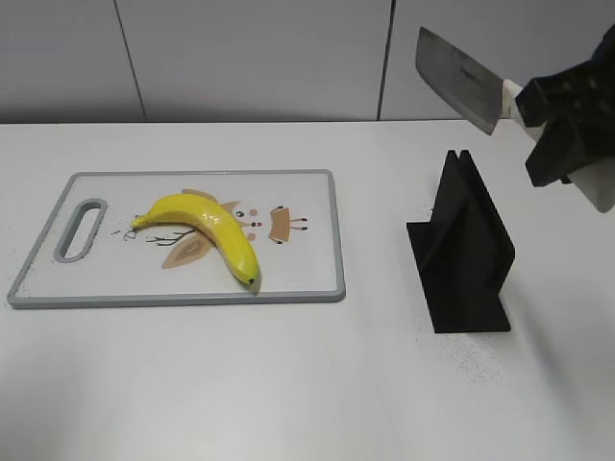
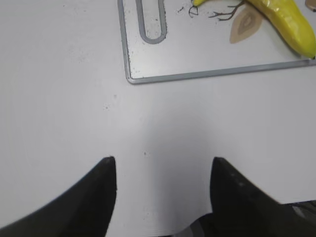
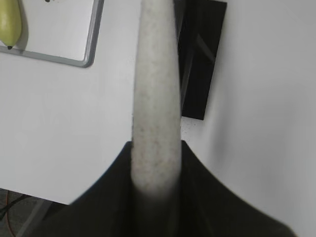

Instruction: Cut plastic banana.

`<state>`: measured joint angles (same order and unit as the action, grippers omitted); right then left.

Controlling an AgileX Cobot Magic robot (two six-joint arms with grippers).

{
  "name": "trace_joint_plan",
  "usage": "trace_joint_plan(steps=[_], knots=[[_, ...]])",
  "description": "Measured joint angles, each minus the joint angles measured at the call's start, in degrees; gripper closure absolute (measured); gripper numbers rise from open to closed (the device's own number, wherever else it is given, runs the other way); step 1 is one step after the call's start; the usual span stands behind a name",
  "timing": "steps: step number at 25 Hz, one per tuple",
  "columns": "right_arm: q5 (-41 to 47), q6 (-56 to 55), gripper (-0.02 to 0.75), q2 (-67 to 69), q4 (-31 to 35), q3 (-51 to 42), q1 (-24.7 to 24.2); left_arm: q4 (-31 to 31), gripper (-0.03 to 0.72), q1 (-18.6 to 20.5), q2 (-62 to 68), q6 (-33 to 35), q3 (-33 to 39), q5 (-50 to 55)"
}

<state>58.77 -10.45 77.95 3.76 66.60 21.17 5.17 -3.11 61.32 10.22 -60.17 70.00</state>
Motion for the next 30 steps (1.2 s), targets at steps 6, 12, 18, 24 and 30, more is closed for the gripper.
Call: trace_joint_plan(steps=[6, 12, 18, 24, 30], knots=[[-1.4, -2.4, 0.575, -4.4, 0.0, -5.8, 0.0, -0.1, 0.099, 0.0, -11.7, -0.1, 8.8, 0.0], [-1.7, -2.8, 0.575, -7.5, 0.0, -9.4, 0.0, -0.1, 0.099, 0.0, -25.3, -0.1, 16.7, 0.1], [-2.2, -3.2, 0.575, -8.2, 0.0, -10.1, 0.0, -0.2, 0.099, 0.0, -40.0, -0.1, 22.7, 0.2], [-4.1, -5.1, 0.575, -8.2, 0.0, -12.9, 0.0, -0.2, 0.099, 0.0, -52.7, -0.1, 26.7, 0.2], [-6.9, -6.6, 0.576, -8.2, 0.0, -14.7, 0.0, -0.4, 0.099, 0.0, -61.0, -0.1, 30.0, -1.6]])
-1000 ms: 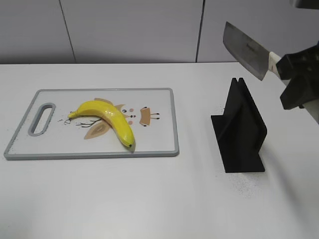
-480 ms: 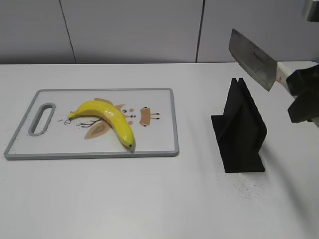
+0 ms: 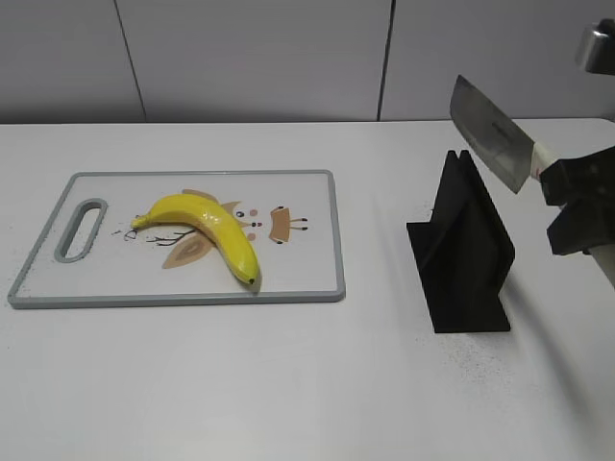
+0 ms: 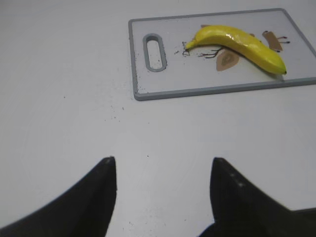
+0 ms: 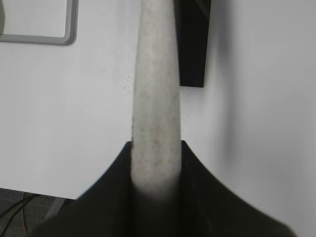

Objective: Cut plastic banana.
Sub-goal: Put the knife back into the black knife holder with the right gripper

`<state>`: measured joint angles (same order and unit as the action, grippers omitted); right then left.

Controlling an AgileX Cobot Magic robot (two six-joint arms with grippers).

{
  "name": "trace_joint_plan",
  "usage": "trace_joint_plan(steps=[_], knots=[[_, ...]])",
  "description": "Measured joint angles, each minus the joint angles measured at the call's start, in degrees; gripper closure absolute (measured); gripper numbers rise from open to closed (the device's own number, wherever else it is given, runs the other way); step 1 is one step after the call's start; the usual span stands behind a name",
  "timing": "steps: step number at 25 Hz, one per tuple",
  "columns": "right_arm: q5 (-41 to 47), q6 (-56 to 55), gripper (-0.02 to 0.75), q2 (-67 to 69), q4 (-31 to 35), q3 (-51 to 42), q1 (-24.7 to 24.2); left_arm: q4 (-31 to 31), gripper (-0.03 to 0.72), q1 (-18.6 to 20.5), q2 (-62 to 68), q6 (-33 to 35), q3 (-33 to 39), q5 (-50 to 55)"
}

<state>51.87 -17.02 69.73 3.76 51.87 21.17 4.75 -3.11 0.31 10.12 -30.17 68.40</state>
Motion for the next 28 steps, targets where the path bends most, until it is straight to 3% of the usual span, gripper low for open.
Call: trace_joint_plan(steps=[14, 28], knots=[[-3.1, -3.8, 0.576, 0.0, -4.3, -0.2, 0.0, -0.8, 0.099, 0.0, -0.6, 0.0, 3.2, -6.4], [-4.5, -4.1, 0.576, 4.9, -3.2, -0.2, 0.0, -0.3, 0.099, 0.0, -0.6, -1.2, 3.3, -6.4]])
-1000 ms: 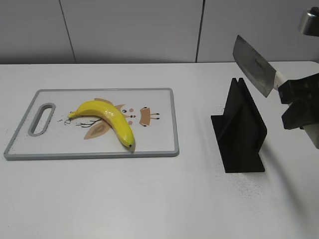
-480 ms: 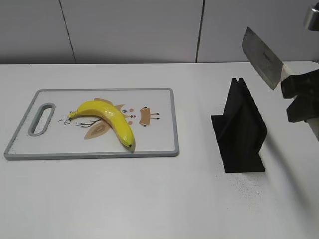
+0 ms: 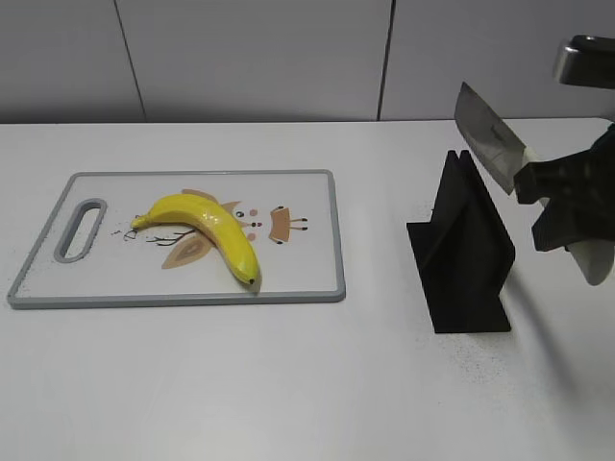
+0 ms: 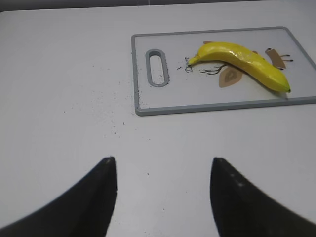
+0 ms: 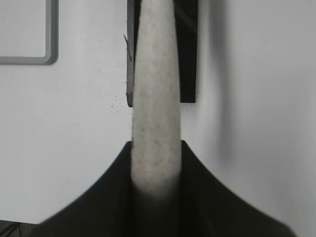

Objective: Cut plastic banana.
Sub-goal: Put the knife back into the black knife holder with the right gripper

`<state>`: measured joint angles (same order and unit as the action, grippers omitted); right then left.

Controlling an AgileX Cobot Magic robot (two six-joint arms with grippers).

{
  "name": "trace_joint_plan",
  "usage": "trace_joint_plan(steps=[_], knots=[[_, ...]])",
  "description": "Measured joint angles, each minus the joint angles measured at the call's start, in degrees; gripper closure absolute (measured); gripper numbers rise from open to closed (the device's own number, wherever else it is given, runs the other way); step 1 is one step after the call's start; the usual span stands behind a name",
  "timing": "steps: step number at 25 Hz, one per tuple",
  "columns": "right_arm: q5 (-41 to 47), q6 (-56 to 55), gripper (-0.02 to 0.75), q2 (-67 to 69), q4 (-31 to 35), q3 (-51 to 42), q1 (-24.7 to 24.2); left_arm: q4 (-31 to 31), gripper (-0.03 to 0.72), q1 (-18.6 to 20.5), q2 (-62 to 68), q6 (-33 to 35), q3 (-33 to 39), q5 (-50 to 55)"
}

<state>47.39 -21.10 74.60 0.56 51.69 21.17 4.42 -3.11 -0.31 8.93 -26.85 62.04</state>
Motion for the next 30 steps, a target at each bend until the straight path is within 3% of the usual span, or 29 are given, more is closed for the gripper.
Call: trace_joint_plan(steps=[30], knots=[[-2.4, 1.8, 0.576, 5.0, 3.1, 0.0, 0.0, -0.1, 0.099, 0.0, 0.0, -0.1, 0.0, 0.0]])
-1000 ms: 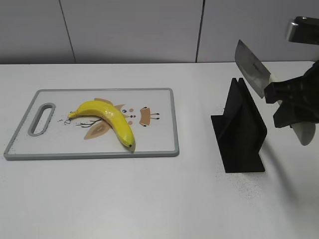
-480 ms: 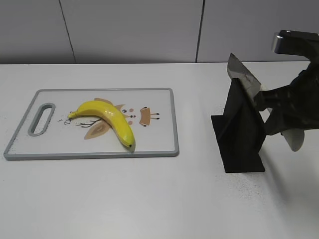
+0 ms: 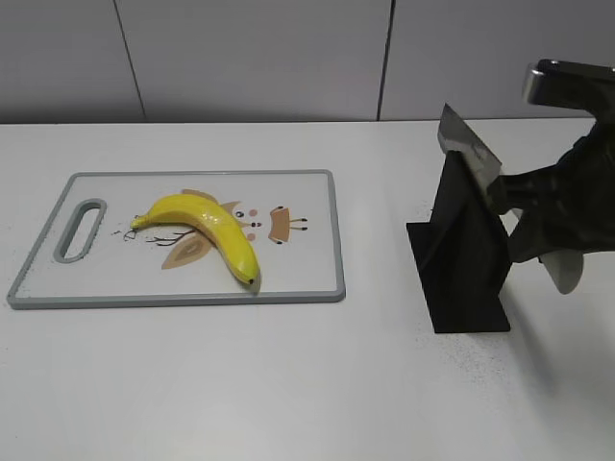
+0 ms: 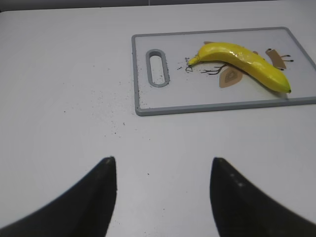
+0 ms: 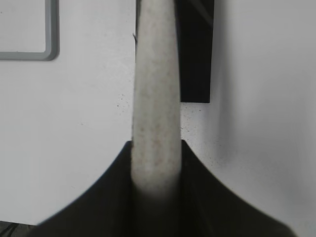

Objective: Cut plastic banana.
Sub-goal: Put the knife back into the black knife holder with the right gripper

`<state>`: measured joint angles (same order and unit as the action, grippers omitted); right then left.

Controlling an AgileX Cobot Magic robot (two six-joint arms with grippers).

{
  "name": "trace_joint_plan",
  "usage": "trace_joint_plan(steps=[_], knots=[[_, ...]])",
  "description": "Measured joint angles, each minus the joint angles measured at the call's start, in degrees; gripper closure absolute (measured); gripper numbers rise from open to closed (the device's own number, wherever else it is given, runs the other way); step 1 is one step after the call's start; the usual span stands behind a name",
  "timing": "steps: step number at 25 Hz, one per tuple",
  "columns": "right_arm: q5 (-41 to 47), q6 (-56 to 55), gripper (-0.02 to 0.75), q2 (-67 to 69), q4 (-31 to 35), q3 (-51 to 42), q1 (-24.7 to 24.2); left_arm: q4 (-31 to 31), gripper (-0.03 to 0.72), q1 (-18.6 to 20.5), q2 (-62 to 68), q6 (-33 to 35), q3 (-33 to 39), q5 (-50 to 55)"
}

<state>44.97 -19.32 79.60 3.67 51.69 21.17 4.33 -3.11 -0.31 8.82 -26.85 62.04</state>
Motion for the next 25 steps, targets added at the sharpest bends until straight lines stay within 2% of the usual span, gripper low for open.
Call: trace_joint_plan(steps=[11, 13, 16, 19, 21, 25], knots=[[2.4, 0.1, 0.576, 3.4, 1.9, 0.0, 0.0, -0.1, 0.099, 0.0, 0.0, 0.0, 0.0, 0.0], [2.5, 0.2, 0.556, 3.4, 1.9, 0.0, 0.0, -0.1, 0.099, 0.0, 0.0, 0.0, 0.0, 0.0], [3.5, 0.3, 0.4, 3.4, 2.2, 0.0, 0.0, -0.1, 0.099, 0.0, 0.0, 0.0, 0.0, 0.0], [4.4, 1.3, 0.207, 3.4, 2.2, 0.0, 0.0, -0.2, 0.099, 0.0, 0.0, 0.0, 0.0, 0.0], [4.6, 2.7, 0.148, 2.9, 2.2, 0.0, 0.0, -0.2, 0.099, 0.0, 0.0, 0.0, 0.0, 0.0], [4.7, 6.4, 0.122, -2.2, 2.2, 0.0, 0.0, -0.2, 0.099, 0.0, 0.0, 0.0, 0.0, 0.0]])
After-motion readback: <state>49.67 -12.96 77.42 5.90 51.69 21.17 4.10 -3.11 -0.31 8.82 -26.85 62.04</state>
